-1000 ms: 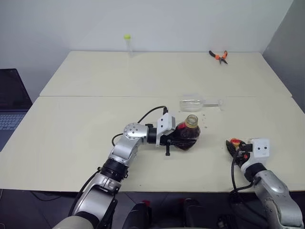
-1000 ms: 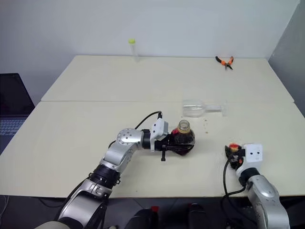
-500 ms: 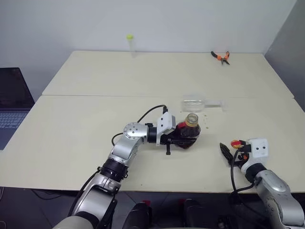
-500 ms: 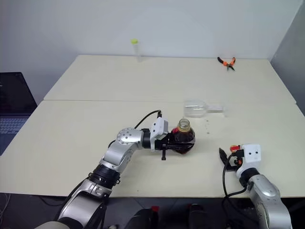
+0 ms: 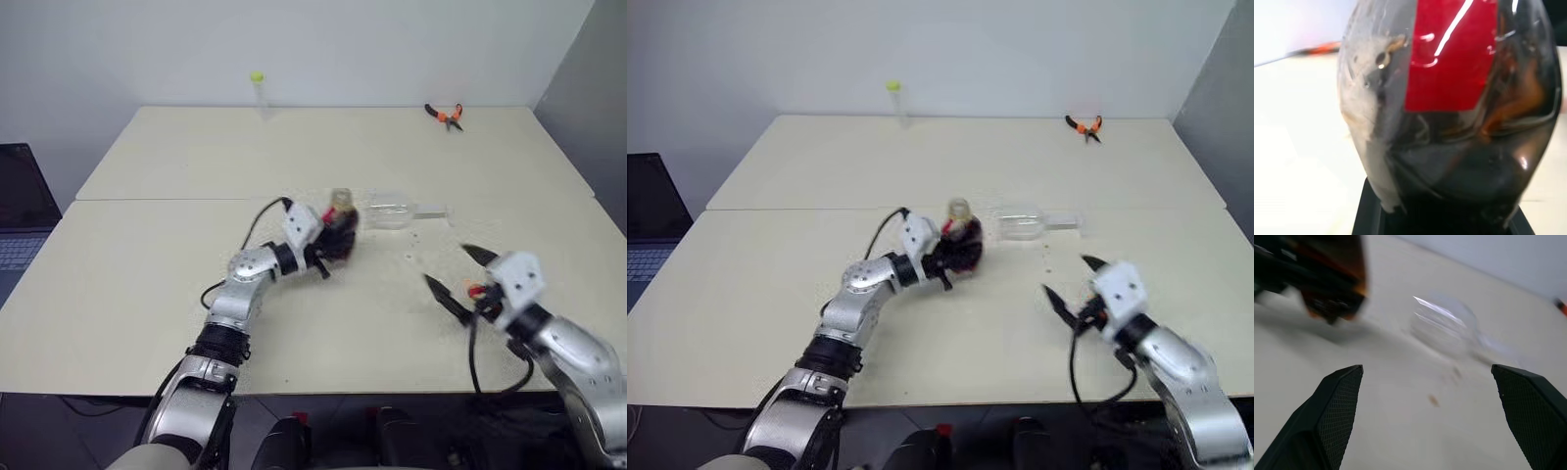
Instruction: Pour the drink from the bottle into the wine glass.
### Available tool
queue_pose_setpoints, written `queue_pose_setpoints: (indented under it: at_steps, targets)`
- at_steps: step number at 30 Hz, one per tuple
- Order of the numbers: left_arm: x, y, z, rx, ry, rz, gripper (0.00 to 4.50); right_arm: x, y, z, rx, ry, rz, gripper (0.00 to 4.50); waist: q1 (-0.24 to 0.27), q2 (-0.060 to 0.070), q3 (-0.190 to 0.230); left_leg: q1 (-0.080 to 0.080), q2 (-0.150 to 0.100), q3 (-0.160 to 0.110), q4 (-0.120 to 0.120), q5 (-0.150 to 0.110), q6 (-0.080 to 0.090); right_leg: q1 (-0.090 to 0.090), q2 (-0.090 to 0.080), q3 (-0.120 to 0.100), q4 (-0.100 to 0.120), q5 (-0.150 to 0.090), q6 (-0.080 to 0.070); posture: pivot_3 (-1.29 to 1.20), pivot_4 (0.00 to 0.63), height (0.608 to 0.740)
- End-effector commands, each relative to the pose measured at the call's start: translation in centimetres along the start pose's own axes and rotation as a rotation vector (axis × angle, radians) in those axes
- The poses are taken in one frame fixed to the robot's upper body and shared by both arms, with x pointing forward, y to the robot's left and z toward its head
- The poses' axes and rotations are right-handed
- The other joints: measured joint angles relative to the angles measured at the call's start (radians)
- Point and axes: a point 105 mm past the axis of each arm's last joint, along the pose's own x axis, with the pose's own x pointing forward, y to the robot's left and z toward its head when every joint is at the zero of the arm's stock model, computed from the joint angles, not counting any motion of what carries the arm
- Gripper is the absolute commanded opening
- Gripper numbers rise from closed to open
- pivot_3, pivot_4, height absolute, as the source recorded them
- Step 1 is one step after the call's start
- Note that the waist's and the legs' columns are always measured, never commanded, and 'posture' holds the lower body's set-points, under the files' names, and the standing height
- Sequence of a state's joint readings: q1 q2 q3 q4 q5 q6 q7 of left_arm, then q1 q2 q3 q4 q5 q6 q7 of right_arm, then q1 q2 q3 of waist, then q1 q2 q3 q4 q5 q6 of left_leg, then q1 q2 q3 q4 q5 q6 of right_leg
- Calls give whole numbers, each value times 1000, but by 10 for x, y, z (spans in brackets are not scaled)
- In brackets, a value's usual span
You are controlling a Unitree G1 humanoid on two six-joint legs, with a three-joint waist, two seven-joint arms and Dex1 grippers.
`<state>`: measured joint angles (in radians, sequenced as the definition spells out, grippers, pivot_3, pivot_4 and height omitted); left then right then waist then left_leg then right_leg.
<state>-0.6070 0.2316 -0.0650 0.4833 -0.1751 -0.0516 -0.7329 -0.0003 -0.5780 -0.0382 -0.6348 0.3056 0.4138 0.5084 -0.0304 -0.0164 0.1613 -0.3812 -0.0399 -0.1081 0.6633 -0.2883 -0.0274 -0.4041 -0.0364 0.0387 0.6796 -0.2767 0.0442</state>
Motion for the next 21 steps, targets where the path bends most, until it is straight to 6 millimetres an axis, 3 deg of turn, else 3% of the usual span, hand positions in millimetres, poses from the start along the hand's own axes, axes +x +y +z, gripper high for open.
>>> queue_pose_setpoints:
  at_steps: [1, 8, 14, 21]
  targets:
    - [-3, 29, 13, 44, -55, 163, 686, 14, 18, 16, 49, -47, 114, 4500, 4, -1, 0, -1, -1, 0, 0, 1, -1, 0, -1, 0, 0, 0, 0, 0, 150, 740]
    - [-12, 70, 0, -8, -24, 374, 683, 40, 24, 36, 113, -106, 227, 4500, 19, -3, 1, -3, -4, 1, 2, 2, -3, -1, -4, 0, -2, 0, 0, 0, 150, 740]
    - [-15, 91, -3, 7, -8, 475, 683, 54, 25, 43, 110, -94, 267, 4500, 19, -3, 1, -3, -2, 1, 2, 2, -3, -2, -3, 0, 0, 0, 0, 0, 150, 740]
    - [-17, 99, -7, -63, -14, 523, 683, 56, 27, 41, 105, -73, 280, 4500, 10, -3, 1, -3, -3, 1, 2, 2, -3, -2, -3, 0, 0, 0, 0, 0, 150, 740]
